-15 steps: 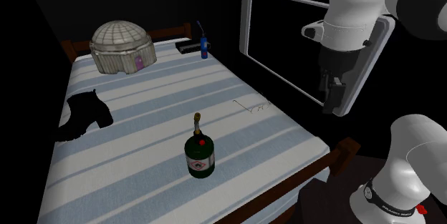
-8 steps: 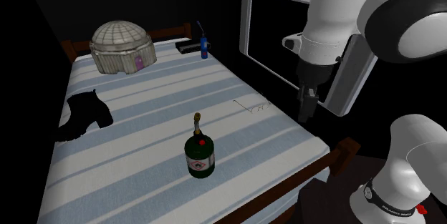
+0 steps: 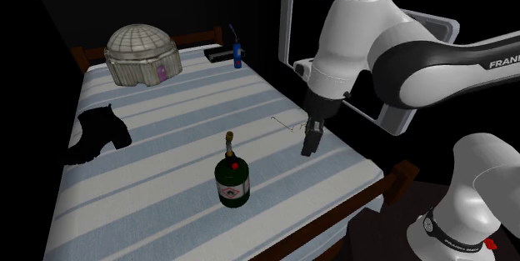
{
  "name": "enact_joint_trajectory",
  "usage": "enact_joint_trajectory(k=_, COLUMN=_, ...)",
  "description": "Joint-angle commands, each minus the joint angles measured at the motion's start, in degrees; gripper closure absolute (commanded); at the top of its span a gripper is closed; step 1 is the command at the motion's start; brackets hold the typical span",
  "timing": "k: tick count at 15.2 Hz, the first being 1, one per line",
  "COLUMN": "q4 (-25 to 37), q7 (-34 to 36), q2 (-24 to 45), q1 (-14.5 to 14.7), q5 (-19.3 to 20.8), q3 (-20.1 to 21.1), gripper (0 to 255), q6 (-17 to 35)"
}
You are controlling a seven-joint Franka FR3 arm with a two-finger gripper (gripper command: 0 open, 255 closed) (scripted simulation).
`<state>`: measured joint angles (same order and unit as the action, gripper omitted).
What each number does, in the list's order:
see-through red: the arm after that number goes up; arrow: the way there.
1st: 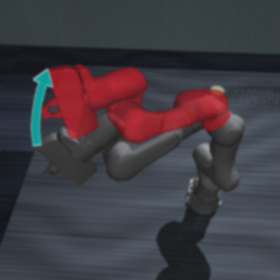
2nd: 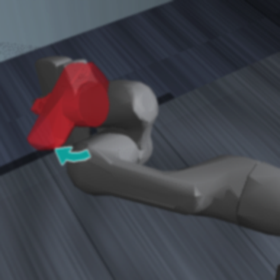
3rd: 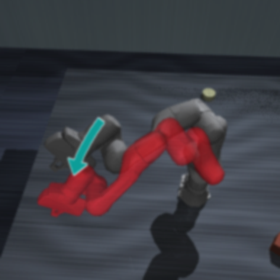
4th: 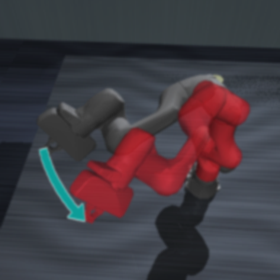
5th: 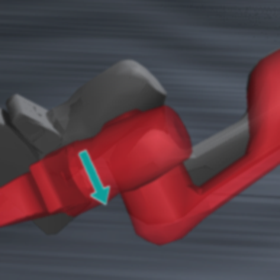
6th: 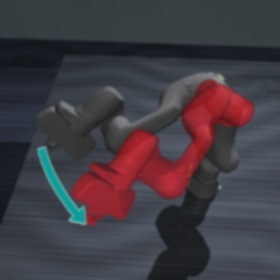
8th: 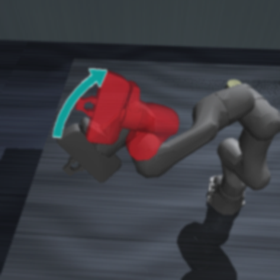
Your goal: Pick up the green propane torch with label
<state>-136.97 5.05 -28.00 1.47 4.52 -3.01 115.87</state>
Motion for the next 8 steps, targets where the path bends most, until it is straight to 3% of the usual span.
enact_joint_trajectory(k=1, q4=0.3, q7=0.3, q2=3.0, q1=0.3, q5=-0.2, q3=0.0, gripper=0, q6=5.0)
enact_joint_trajectory(k=8, q4=5.3, q7=1.4, q2=15.2, q1=1.1, q5=-1.0, q3=0.5, gripper=0, q6=19.3)
